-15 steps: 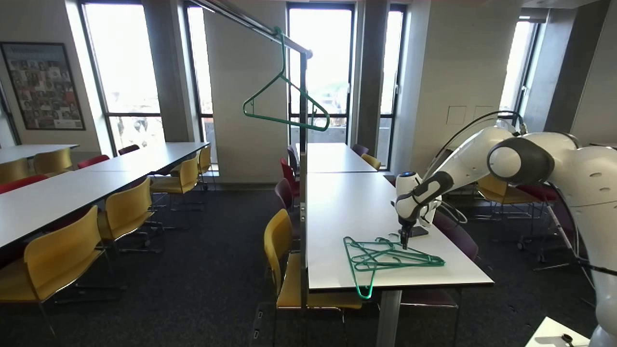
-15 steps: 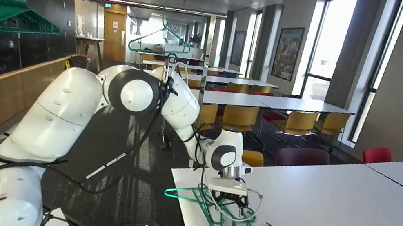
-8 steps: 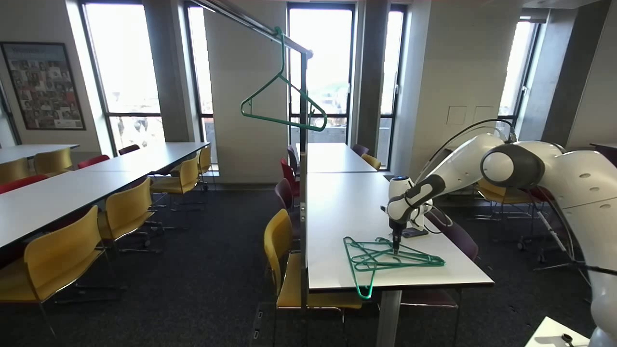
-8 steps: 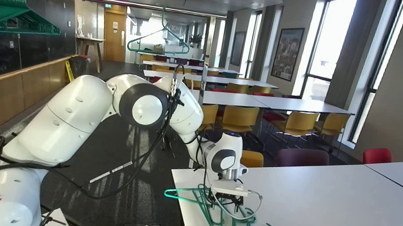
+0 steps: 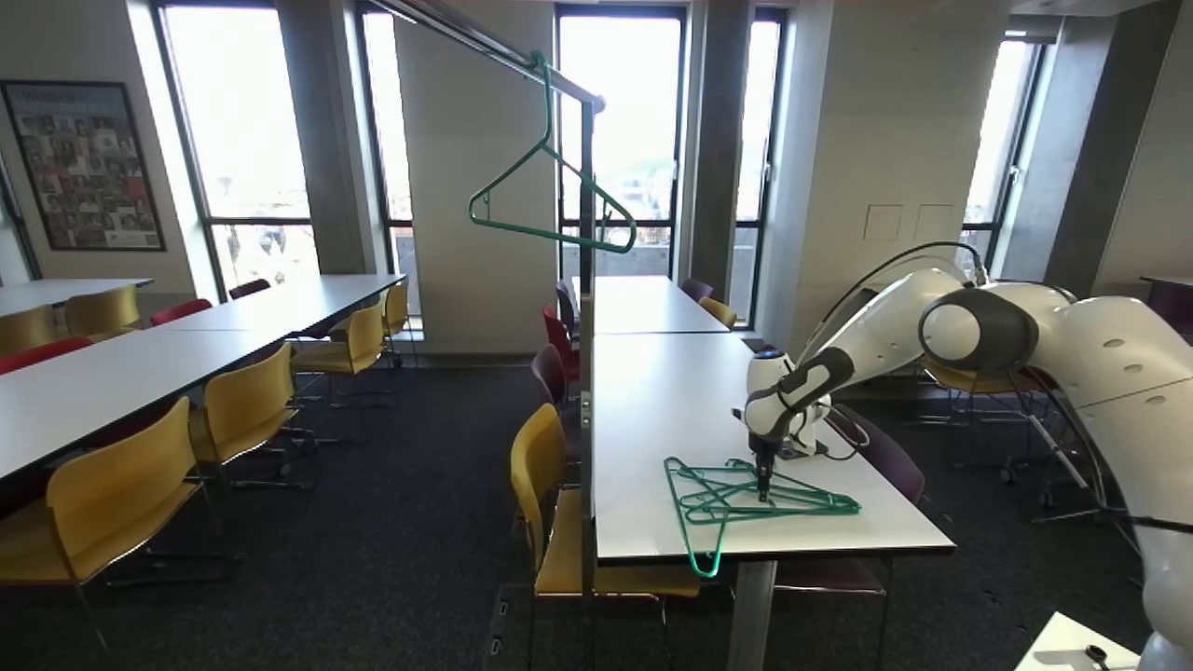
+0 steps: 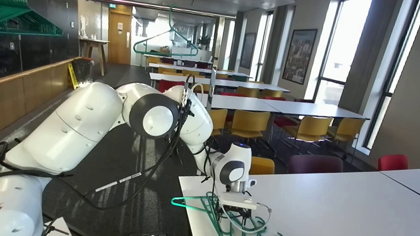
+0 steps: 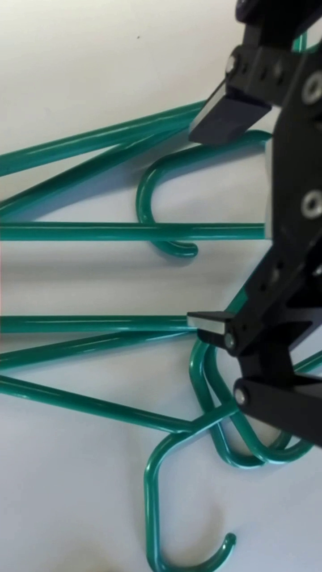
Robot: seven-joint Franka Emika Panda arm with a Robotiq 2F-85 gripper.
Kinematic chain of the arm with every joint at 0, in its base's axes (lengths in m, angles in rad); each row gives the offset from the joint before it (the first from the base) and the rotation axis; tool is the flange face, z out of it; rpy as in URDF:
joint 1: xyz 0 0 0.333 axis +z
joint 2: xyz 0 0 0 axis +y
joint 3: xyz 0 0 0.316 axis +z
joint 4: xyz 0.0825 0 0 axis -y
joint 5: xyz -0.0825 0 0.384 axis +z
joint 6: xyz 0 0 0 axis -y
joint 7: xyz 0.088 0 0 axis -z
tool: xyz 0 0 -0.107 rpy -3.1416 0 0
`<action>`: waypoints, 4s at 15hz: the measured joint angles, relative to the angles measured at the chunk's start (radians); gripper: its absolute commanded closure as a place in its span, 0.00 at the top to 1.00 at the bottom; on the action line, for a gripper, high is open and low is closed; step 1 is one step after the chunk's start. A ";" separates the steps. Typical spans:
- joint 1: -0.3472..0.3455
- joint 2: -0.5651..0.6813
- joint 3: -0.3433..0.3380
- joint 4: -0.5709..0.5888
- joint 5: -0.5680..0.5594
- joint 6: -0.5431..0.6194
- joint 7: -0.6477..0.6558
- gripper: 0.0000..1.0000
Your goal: Put one green hanger from the table and put it on the railing
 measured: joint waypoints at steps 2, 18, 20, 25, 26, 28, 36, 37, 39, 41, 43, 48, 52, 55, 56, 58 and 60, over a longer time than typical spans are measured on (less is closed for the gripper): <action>0.000 0.009 -0.001 0.007 0.000 0.000 0.000 1.00; -0.002 0.031 -0.002 0.048 0.000 -0.011 0.000 0.02; -0.002 0.031 -0.002 0.049 0.000 -0.011 0.000 0.02; 0.009 0.024 -0.021 0.058 -0.008 -0.007 0.032 0.02; 0.014 0.016 -0.028 0.059 -0.012 -0.003 0.048 0.02; 0.024 -0.011 -0.039 0.056 -0.020 0.002 0.070 0.02; 0.095 -0.183 -0.130 -0.049 -0.225 0.106 0.232 0.02; 0.120 -0.202 -0.161 -0.070 -0.287 0.130 0.293 0.02; 0.178 -0.249 -0.227 -0.123 -0.425 0.178 0.429 0.02; 0.222 -0.315 -0.265 -0.185 -0.550 0.197 0.542 0.02; 0.246 -0.401 -0.269 -0.254 -0.661 0.201 0.632 0.02; 0.275 -0.641 -0.228 -0.419 -0.896 0.202 0.768 0.02; 0.313 -0.778 -0.197 -0.507 -1.034 0.201 0.869 0.02; 0.324 -0.821 -0.162 -0.516 -1.173 0.174 1.042 0.02; 0.326 -0.829 -0.146 -0.513 -1.230 0.147 1.125 0.02; 0.328 -0.839 -0.111 -0.509 -1.329 0.070 1.282 0.02; 0.325 -0.840 -0.061 -0.508 -1.404 -0.031 1.410 0.02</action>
